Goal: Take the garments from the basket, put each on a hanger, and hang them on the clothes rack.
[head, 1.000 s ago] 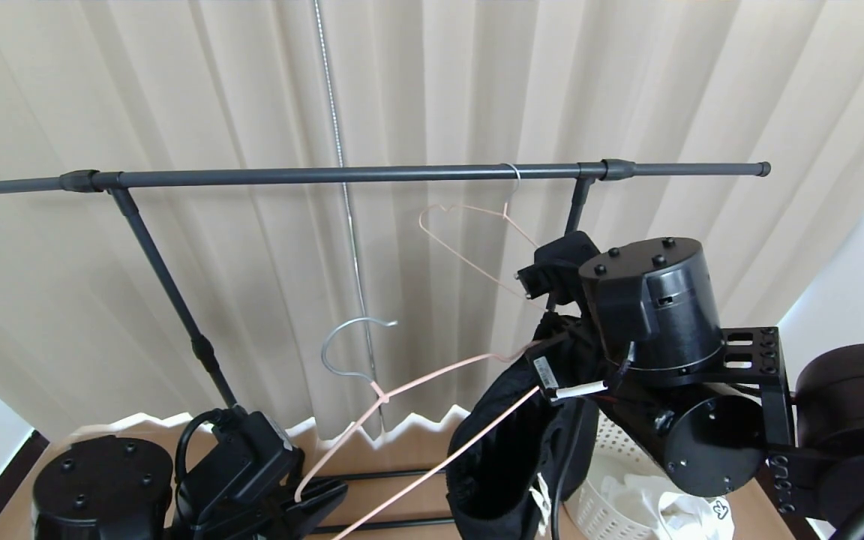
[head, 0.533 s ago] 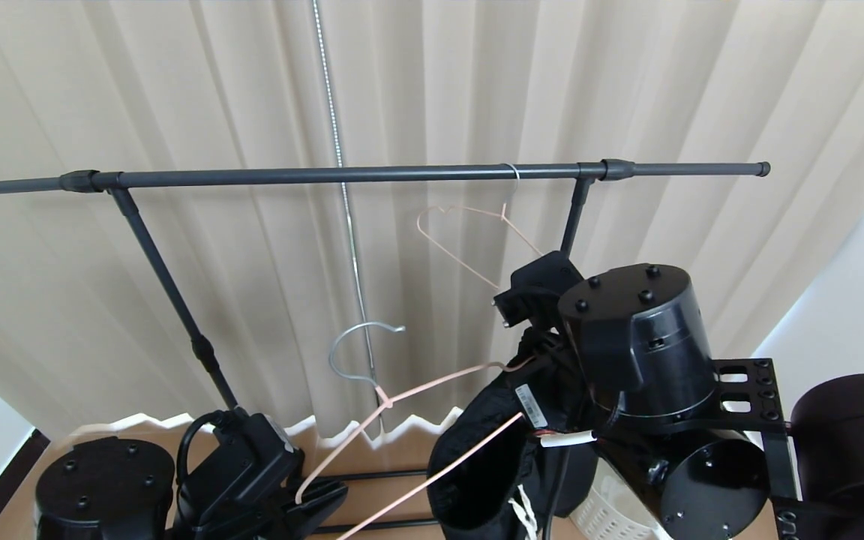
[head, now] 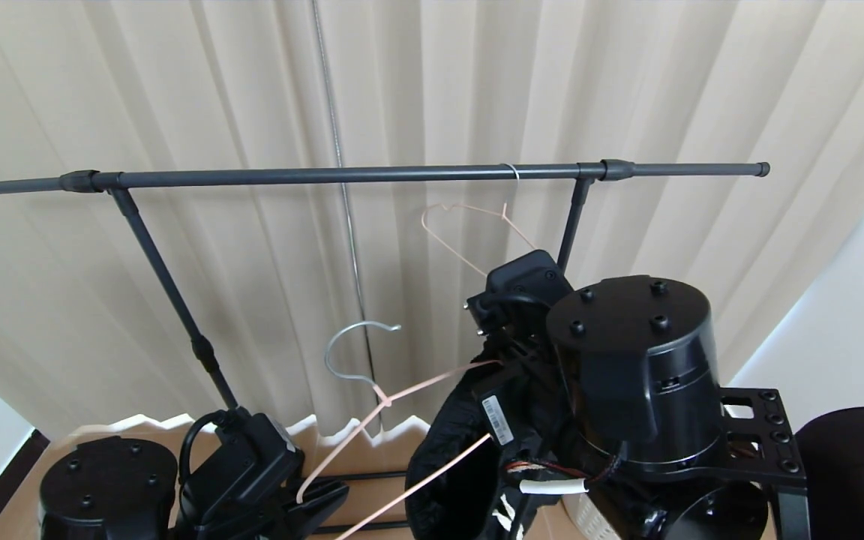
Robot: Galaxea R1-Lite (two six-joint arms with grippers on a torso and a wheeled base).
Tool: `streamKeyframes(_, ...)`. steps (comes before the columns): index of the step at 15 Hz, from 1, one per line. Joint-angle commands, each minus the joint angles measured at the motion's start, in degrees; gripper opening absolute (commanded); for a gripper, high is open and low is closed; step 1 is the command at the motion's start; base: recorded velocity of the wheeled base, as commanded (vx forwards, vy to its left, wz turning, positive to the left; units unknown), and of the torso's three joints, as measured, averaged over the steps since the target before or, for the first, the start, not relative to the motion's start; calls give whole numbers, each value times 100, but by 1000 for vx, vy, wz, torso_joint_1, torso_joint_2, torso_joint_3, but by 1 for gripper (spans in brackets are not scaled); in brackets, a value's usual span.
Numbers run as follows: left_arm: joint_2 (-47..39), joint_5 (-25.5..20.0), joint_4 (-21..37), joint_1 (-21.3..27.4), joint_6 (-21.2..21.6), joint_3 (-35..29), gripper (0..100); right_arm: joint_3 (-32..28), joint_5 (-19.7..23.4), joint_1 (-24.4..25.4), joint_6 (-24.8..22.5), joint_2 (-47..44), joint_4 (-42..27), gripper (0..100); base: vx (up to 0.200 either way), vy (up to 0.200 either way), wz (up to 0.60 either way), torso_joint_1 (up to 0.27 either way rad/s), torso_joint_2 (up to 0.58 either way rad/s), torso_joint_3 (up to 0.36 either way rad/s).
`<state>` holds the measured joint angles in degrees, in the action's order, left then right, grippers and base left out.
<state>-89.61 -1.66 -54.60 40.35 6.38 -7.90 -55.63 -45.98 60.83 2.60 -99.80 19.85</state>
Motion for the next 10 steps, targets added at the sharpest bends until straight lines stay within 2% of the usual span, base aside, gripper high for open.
streamKeyframes(1,-4,-1,11,-1,4,-10,0,17,10,148,-5,-162,213,0,0,0,0,0,0,0)
streamKeyframes(10,-39,-1,11,-1,4,-45,0,25,46,509,74,-232,1232,0,0,0,0,0,0,0)
